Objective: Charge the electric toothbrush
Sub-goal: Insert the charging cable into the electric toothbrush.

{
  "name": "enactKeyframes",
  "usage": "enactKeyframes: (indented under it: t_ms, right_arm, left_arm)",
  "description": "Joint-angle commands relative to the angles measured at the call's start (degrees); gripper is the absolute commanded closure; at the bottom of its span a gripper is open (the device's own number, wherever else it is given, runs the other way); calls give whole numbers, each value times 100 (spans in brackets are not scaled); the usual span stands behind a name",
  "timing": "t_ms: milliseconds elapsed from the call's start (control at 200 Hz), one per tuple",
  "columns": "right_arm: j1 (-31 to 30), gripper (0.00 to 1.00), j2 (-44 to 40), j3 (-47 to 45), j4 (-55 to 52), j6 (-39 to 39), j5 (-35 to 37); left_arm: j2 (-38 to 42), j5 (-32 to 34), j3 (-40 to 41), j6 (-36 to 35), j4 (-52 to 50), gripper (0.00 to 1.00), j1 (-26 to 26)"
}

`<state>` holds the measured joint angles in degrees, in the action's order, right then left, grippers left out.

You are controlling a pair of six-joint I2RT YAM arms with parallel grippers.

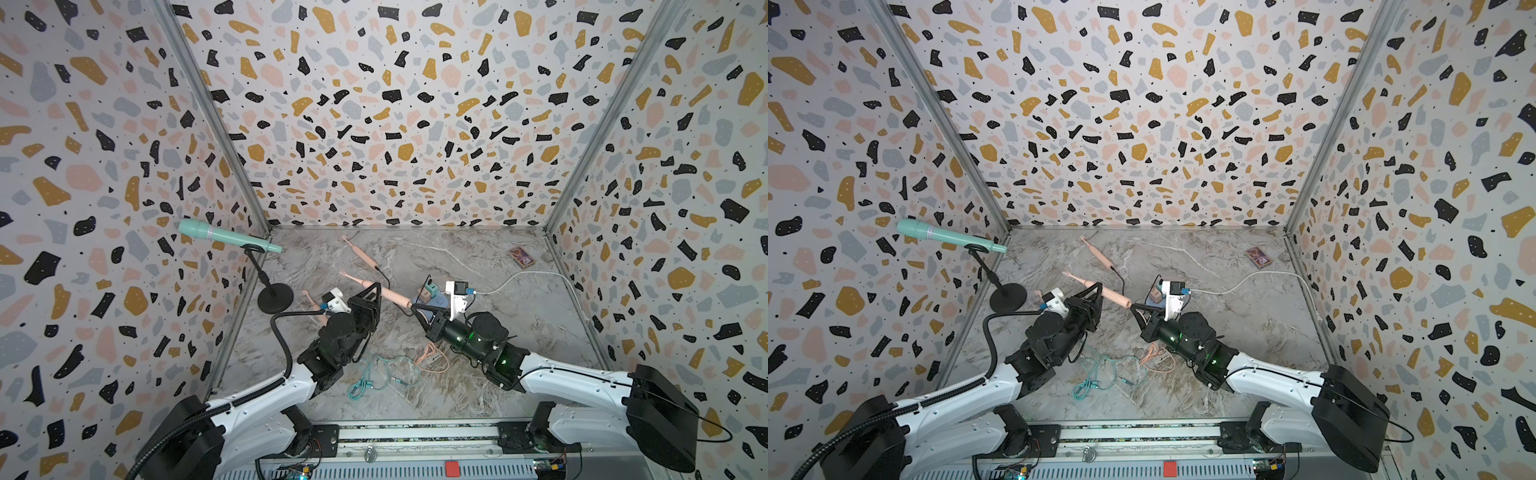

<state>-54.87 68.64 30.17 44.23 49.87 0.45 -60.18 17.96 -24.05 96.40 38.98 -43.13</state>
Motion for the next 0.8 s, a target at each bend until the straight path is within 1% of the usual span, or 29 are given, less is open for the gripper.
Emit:
enactKeyframes:
  t_ms: [0,165,315,365,471,631,796]
  right_arm:
    - [-15,100,184,195,369,-45,-322]
    - [88,100,270,-71,1028,-1,-611]
    - [272,100,372,74,742,60,-1047]
    - [300,100,357,95,610,74,-1073]
    - [326,100,309,13,674,11,-1041]
    - [354,100,442,286,153,-248,-1256]
    - [354,100,583,194,569,-183,-1196]
  left_arm:
    - [-8,-1172,-171,-60,810,100,-510]
    - [-28,-1167,-169,-69,893,100,-547]
    - [-84,-1240,-221,-108,905,100,-566]
    - [-65,-1242,-236,-129,842,100,-570]
    - [-68,-1243,-258,-157,854,100,-591]
    - [-129,-1242,-293,-174,942,100,-643]
    - [-241,-1224,-332,-179,1112,100,-735]
